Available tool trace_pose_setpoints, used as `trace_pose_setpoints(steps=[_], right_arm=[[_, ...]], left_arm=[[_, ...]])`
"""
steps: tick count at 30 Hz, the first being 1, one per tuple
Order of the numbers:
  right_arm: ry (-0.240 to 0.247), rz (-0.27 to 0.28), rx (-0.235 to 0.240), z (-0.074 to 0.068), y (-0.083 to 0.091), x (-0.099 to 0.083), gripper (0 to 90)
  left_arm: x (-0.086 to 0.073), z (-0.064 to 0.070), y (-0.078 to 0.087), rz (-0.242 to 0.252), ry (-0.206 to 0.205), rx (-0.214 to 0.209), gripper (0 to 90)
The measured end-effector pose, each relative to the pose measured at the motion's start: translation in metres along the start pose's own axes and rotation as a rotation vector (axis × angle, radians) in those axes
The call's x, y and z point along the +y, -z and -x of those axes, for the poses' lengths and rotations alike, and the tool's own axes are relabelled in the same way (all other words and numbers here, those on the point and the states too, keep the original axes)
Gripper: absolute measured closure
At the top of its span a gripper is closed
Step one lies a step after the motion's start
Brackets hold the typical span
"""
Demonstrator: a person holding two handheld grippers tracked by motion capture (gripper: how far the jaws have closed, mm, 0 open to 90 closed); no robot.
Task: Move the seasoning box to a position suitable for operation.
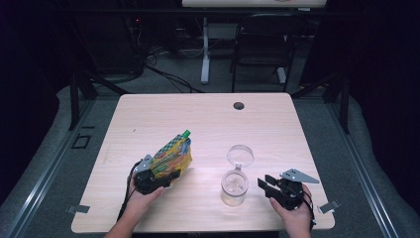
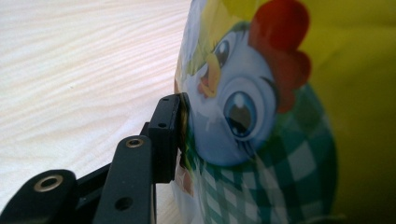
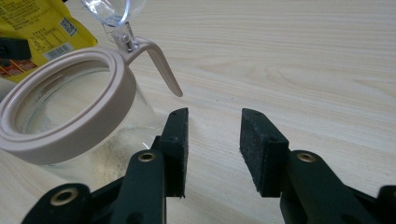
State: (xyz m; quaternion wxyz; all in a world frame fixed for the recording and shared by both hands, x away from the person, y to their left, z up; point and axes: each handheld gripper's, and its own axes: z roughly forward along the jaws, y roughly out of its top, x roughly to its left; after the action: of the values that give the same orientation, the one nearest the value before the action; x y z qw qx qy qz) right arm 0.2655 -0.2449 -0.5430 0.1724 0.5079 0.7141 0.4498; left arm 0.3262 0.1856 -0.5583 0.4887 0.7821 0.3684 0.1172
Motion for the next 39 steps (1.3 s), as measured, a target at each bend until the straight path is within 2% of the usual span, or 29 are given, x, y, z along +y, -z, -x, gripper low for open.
trace_pose_setpoints(steps=[5,8,17,26,30,34,39], right_arm=[[0.001,-0.002,-0.002,0.0,0.0,0.0,62.5],[0.005,-0.004,0.002,-0.001,0.0,0.0,60.9],[0.021,-0.001,0.005,-0.003,0.0,0.001,59.8],[0.025,0.008,0.012,-0.005,0.001,0.0,60.4],[0.041,0.014,0.012,-0.006,0.003,0.0,60.2],[0.062,0.039,0.033,-0.009,0.005,0.001,59.6],[0.096,0.069,0.035,-0.014,0.009,0.002,61.0]], left_arm=[[0.005,0.001,0.009,0.002,-0.041,0.026,58.2],[0.007,0.002,0.012,0.015,-0.054,0.034,58.2],[0.01,0.005,0.019,0.012,-0.092,0.066,58.3],[0.014,0.015,0.022,-0.012,-0.172,0.094,58.3],[0.016,0.02,0.022,-0.025,-0.211,0.105,58.3],[0.016,0.025,0.021,-0.028,-0.232,0.114,58.3],[0.016,0.032,0.02,-0.05,-0.294,0.136,58.3]])
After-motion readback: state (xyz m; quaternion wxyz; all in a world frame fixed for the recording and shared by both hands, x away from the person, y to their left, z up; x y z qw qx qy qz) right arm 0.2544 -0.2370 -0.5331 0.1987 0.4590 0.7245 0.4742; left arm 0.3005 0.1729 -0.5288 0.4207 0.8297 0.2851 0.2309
